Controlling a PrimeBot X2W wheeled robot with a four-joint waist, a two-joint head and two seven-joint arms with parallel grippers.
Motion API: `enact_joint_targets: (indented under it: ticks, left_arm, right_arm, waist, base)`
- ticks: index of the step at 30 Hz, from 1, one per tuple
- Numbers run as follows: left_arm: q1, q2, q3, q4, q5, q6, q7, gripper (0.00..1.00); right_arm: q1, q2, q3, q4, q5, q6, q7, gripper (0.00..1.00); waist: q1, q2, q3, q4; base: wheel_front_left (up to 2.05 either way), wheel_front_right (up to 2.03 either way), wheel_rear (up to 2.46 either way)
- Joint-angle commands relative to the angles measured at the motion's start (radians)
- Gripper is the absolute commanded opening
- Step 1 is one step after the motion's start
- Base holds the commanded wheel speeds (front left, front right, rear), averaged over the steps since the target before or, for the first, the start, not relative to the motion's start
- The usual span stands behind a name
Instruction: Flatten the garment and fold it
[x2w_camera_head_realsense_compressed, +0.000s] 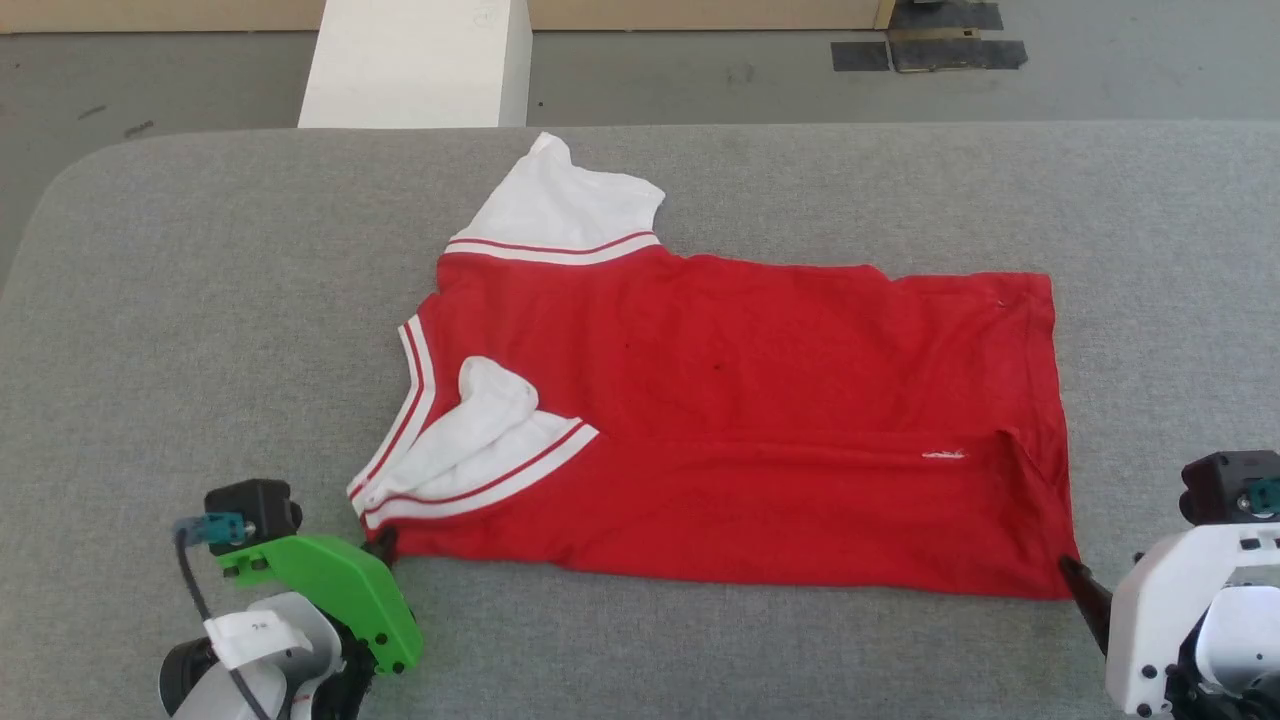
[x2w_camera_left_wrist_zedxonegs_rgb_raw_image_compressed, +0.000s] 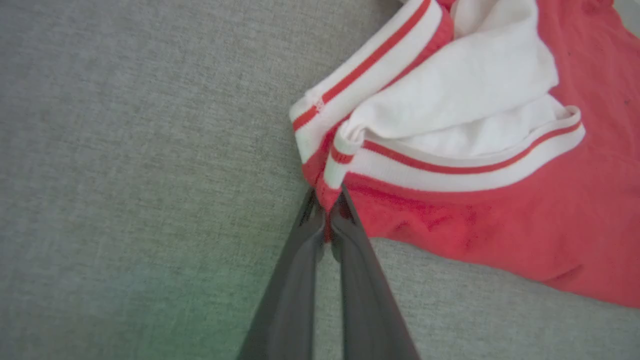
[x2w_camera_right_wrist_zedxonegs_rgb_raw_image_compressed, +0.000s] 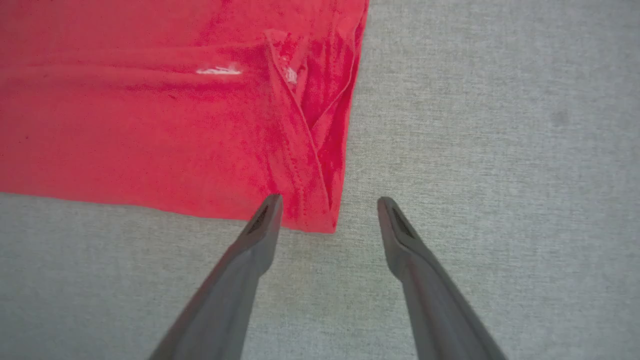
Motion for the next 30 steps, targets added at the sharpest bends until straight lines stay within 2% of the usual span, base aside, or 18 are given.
enact_joint_targets:
  ticks: [1, 8, 14, 15, 16, 17, 21, 30]
  left_arm:
    - [0.011, -0.006, 0.008, -0.016, -0.010, -0.002, -0.014, 0.00]
    - [0.052, -0.003, 0.010, -0.146, -0.001, 0.023, -0.031, 0.00]
    - [0.076, -0.003, 0.006, -0.202, -0.003, 0.043, -0.022, 0.00]
    - [0.082, -0.006, 0.004, -0.208, -0.006, 0.045, -0.021, 0.00]
    - [0.082, -0.007, 0.004, -0.208, -0.007, 0.046, -0.022, 0.00]
    - [0.082, -0.008, 0.004, -0.209, -0.008, 0.046, -0.023, 0.00]
    - [0.086, -0.008, 0.009, -0.213, -0.011, 0.049, -0.027, 0.00]
    - [0.191, 0.031, 0.062, -0.276, -0.014, 0.120, -0.028, 0.00]
  right_arm:
    - [0.000, -0.007, 0.008, 0.011, -0.030, -0.002, -0.007, 1.00]
    - [-0.061, 0.009, 0.037, 0.125, -0.125, -0.002, -0.067, 1.00]
    - [-0.111, 0.014, 0.063, 0.244, -0.169, -0.002, -0.119, 1.00]
    - [-0.118, 0.010, 0.081, 0.293, -0.163, -0.002, -0.106, 0.47]
    - [-0.123, 0.008, 0.082, 0.300, -0.159, -0.002, -0.106, 0.11]
    - [-0.125, 0.006, 0.084, 0.302, -0.154, -0.002, -0.104, 0.00]
    - [-0.136, -0.020, 0.089, 0.289, -0.113, -0.002, -0.091, 0.00]
    - [-0.072, -0.075, 0.033, 0.171, -0.020, -0.002, 0.009, 0.00]
  waist:
    - [0.0000, -0.0001, 0.003, 0.001]
    - [0.0000, -0.0001, 0.029, 0.027]
    - [0.0000, -0.0001, 0.049, 0.040]
    - [0.0000, -0.0001, 0.054, 0.043]
    - [0.0000, -0.0001, 0.054, 0.043]
    - [0.0000, -0.0001, 0.053, 0.043]
    - [0.0000, -0.0001, 0.035, 0.039]
    - [0.0000, -0.0001, -0.061, 0.038]
  base:
    - [0.00, 0.00, 0.00]
    - [0.00, 0.00, 0.00]
    - [0.00, 0.00, 0.00]
    - [0.00, 0.00, 0.00]
    - [0.00, 0.00, 0.00]
    - [0.00, 0.00, 0.00]
    - [0.00, 0.00, 0.00]
    - [0.00, 0.00, 0.00]
